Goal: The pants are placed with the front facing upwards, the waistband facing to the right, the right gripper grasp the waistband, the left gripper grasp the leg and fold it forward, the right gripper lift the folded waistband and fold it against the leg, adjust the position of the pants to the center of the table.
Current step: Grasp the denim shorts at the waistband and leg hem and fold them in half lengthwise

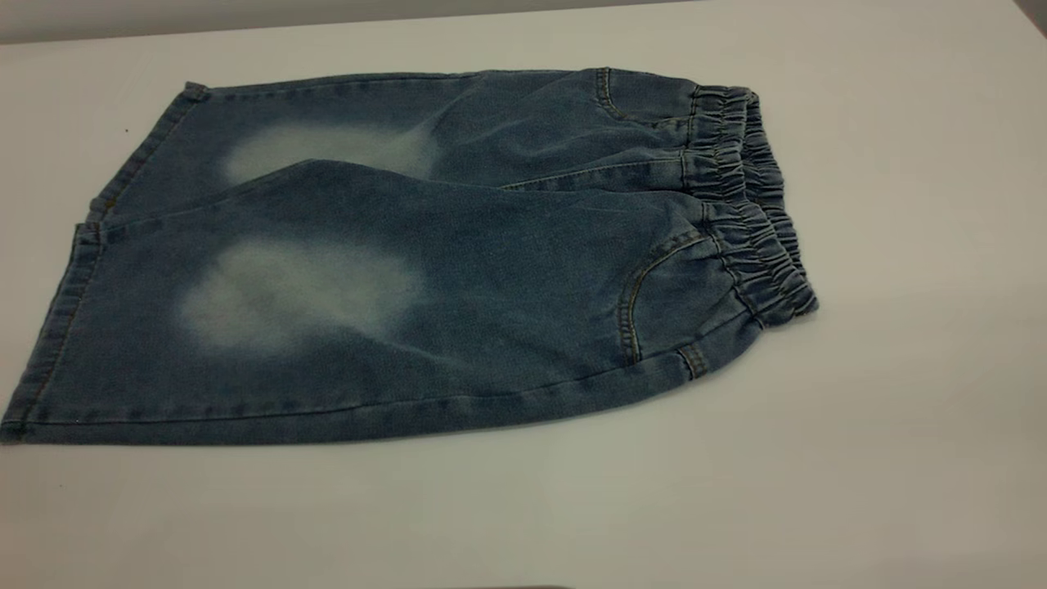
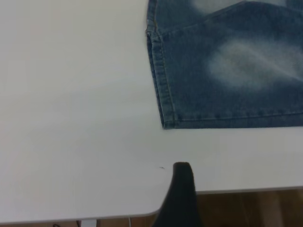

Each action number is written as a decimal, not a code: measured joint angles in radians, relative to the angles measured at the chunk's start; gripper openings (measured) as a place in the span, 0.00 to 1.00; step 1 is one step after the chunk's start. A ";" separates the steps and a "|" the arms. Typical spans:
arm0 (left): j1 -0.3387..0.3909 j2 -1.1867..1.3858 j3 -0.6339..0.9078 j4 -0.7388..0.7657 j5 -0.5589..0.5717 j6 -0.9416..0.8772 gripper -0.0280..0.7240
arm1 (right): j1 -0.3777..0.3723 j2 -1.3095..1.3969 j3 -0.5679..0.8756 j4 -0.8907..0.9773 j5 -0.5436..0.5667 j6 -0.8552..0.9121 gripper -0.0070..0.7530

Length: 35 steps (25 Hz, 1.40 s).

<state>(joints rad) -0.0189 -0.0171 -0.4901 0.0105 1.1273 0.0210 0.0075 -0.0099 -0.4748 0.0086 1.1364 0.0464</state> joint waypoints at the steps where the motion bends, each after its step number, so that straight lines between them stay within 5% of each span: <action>1: 0.000 0.000 0.000 0.000 0.000 0.000 0.82 | 0.000 0.000 0.000 0.000 0.000 0.000 0.77; 30: 0.000 0.053 -0.008 0.002 0.000 -0.066 0.82 | 0.000 0.072 -0.039 0.011 -0.016 0.032 0.77; 35: 0.000 0.276 -0.050 -0.003 -0.116 -0.124 0.82 | 0.000 0.296 -0.132 0.099 -0.109 0.032 0.77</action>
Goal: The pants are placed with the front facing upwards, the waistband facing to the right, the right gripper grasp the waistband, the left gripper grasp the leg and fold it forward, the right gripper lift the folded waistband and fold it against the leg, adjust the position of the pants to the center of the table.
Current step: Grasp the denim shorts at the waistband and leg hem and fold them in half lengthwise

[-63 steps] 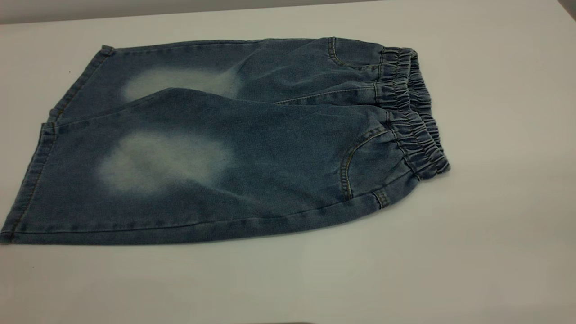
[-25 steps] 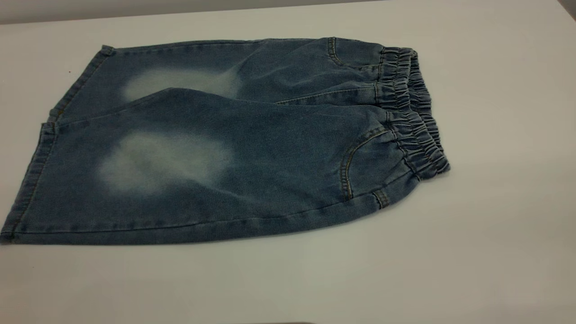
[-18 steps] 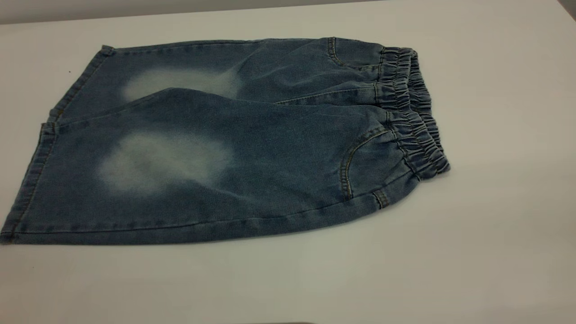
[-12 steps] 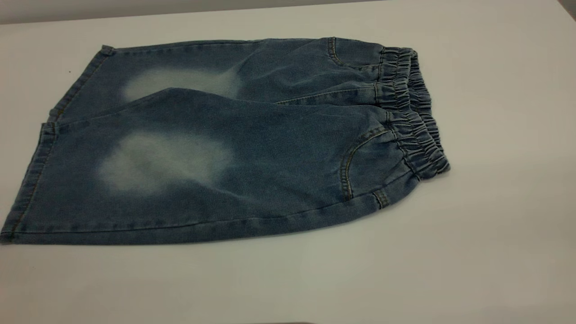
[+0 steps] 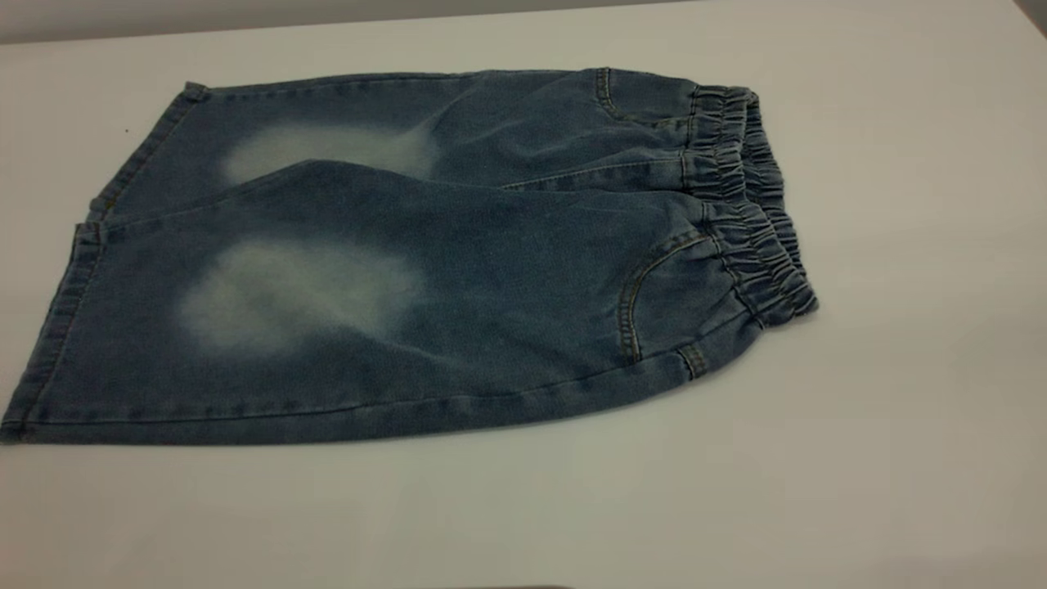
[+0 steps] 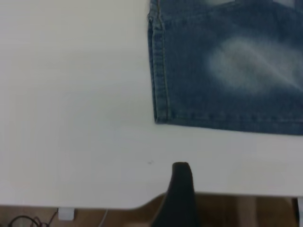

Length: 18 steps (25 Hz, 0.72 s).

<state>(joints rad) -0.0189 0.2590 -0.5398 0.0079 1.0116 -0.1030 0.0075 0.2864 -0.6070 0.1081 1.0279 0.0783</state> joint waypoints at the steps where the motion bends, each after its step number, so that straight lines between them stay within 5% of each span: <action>1: 0.000 0.058 -0.002 -0.008 -0.042 -0.002 0.82 | 0.000 0.043 -0.008 0.035 -0.030 -0.009 0.77; 8: 0.000 0.443 -0.034 -0.160 -0.365 -0.001 0.82 | 0.000 0.391 -0.009 0.373 -0.153 -0.234 0.77; 18: 0.000 0.842 -0.066 -0.221 -0.683 0.023 0.82 | 0.000 0.796 0.001 0.801 -0.222 -0.615 0.77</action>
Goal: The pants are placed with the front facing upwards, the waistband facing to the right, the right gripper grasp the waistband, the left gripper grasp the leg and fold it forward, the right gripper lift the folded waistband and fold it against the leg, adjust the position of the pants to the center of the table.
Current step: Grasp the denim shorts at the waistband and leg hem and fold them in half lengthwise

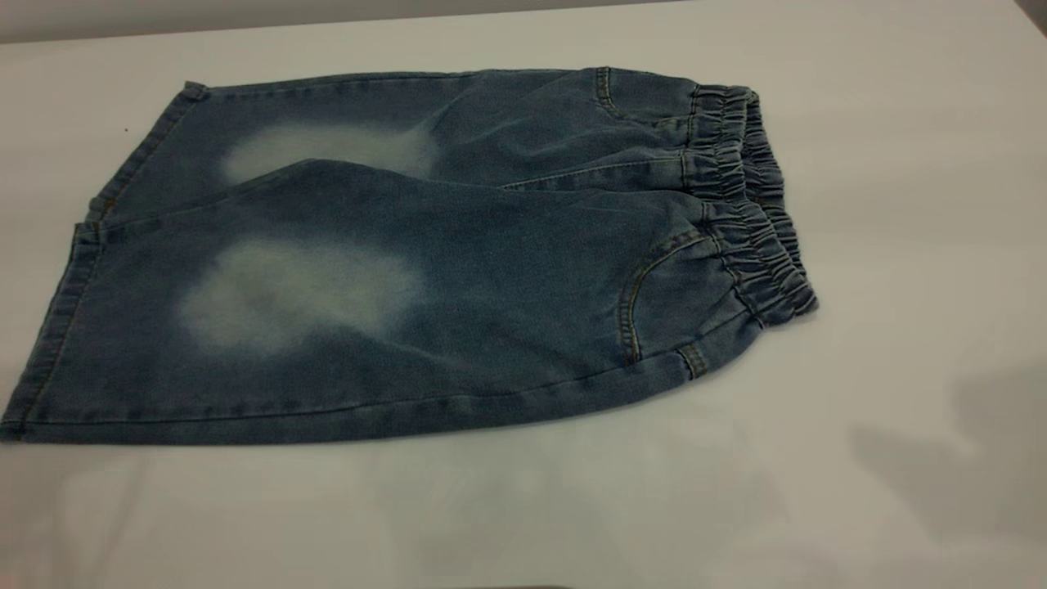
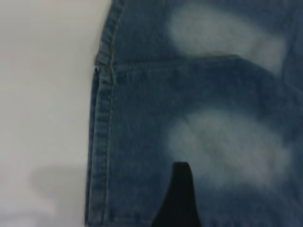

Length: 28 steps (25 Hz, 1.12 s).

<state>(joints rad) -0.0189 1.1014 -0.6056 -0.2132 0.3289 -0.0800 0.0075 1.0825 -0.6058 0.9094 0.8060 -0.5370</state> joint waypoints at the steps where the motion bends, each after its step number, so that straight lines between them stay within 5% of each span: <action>1: 0.000 0.030 -0.011 0.000 -0.010 0.009 0.82 | 0.000 0.034 0.000 0.033 -0.005 -0.029 0.77; 16: 0.000 0.200 -0.072 0.000 -0.052 0.069 0.82 | 0.000 0.648 -0.011 0.411 -0.192 -0.465 0.77; 28: 0.000 0.200 -0.072 0.000 -0.057 0.070 0.82 | 0.062 0.894 -0.121 0.550 -0.253 -0.606 0.77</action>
<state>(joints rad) -0.0189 1.3015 -0.6774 -0.2132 0.2720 -0.0098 0.0698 1.9764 -0.7270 1.4592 0.5528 -1.1426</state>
